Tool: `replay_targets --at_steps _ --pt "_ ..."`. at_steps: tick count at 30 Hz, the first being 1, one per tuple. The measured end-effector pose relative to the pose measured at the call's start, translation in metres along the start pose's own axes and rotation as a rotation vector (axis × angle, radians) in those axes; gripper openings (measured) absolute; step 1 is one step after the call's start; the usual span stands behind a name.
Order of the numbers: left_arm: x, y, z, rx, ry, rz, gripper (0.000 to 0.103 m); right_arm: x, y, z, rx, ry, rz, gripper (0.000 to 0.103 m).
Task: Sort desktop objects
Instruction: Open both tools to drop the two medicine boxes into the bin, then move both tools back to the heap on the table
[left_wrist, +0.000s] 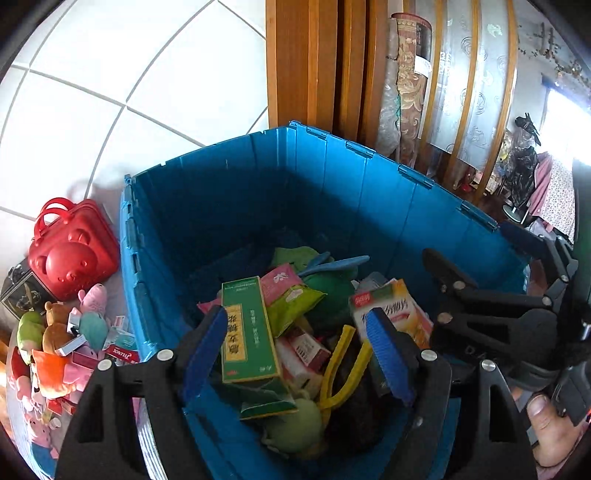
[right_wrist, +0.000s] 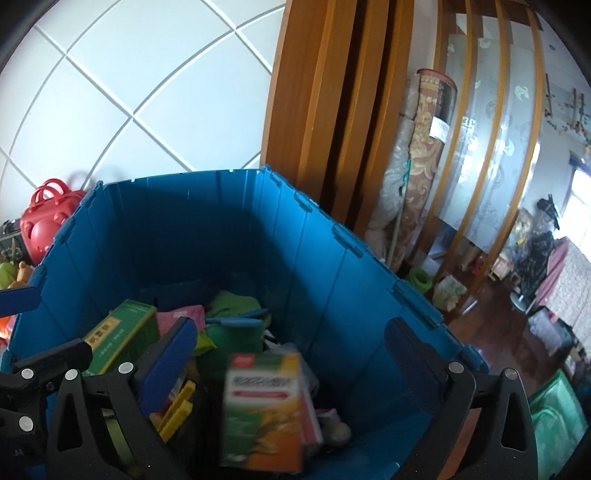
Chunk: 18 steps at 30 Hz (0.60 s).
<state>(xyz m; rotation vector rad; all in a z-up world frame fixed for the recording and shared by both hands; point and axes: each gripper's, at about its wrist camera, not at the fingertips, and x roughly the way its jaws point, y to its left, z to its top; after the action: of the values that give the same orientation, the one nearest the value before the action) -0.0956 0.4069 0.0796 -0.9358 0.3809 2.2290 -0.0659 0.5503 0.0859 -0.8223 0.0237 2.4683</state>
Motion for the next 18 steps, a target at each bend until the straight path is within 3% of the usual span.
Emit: replay_targets --at_steps 3,9,18 --pt "-0.009 0.005 -0.004 0.028 -0.018 -0.004 0.077 -0.008 0.002 -0.001 -0.008 -0.009 -0.011 0.103" --pt "-0.031 0.03 -0.013 -0.017 -0.071 0.002 0.077 -0.03 0.017 -0.002 -0.012 -0.037 0.009 0.103" --pt "-0.067 0.094 -0.039 -0.104 -0.16 0.11 0.077 -0.073 0.068 0.003 -0.016 -0.117 0.127 0.103"
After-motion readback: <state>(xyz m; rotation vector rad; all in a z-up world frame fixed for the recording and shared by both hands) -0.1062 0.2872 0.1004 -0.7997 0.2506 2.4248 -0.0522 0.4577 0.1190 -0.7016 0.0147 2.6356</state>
